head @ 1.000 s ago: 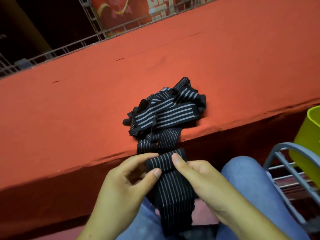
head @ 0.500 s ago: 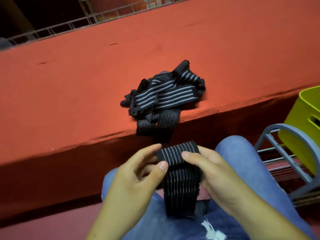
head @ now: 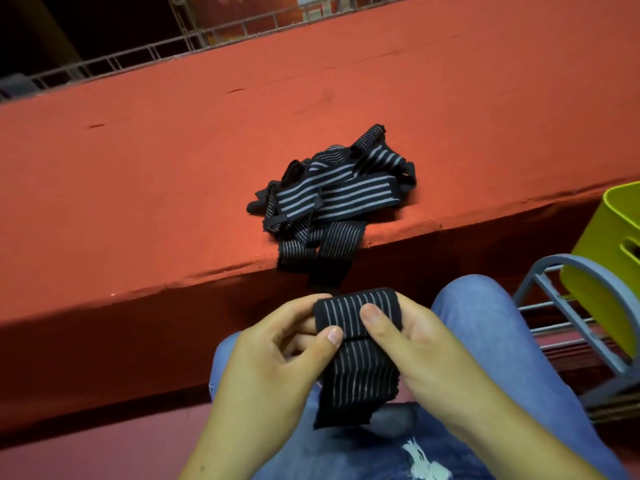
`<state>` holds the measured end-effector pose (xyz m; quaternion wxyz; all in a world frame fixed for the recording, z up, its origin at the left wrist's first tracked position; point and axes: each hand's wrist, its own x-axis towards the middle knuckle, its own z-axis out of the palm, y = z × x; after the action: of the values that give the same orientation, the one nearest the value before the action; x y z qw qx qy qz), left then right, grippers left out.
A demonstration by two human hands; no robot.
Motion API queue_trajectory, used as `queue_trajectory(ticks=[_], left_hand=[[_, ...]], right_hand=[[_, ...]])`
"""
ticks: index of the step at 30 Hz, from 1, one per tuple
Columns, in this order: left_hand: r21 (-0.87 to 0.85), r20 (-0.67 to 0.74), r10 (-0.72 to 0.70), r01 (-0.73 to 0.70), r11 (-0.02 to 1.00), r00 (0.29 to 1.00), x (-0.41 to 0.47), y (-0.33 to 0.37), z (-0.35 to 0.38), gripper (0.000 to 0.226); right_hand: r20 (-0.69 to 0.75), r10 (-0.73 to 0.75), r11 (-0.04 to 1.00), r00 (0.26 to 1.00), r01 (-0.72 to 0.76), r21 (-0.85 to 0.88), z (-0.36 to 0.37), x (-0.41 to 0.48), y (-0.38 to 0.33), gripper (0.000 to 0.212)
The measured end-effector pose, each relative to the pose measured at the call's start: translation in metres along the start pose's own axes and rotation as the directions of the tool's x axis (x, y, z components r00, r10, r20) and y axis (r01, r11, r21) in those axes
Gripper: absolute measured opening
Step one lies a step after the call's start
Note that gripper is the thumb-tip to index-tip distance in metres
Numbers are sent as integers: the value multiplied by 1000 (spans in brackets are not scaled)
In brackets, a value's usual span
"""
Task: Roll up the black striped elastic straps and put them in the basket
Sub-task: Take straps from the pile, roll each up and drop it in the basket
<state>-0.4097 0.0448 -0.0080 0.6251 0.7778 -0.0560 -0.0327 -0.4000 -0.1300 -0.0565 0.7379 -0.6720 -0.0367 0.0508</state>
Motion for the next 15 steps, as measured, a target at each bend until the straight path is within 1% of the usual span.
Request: queue_trajectory(ticks=[3, 6, 7, 10, 12, 13, 15], left_hand=[[-10, 8, -2, 2, 1000, 1000, 1, 1, 2, 28], [9, -13, 28, -28, 1000, 1000, 3, 2, 1, 31], [27, -24, 48, -48, 999, 999, 3, 2, 1, 32], [105, -59, 105, -99, 990, 993, 5, 1, -2, 37], [149, -68, 141, -129, 980, 988, 6, 0, -4, 41], [175, -63, 163, -150, 973, 985, 6, 0, -5, 42], [226, -39, 195, -181, 957, 980, 7, 0, -6, 44]], right_hand=[[-2, 0, 999, 1000, 0, 34, -3, -2, 0, 22], [1, 64, 996, 998, -64, 65, -2, -4, -3, 27], [7, 100, 992, 995, -100, 83, -2, -4, -3, 33], [50, 224, 968, 973, -228, 103, -5, -3, 0, 68], [82, 279, 953, 957, -287, 96, -6, -2, 2, 85], [87, 293, 947, 952, -301, 110, -6, -1, 3, 87], [71, 292, 944, 954, -299, 137, -5, 0, 3, 81]])
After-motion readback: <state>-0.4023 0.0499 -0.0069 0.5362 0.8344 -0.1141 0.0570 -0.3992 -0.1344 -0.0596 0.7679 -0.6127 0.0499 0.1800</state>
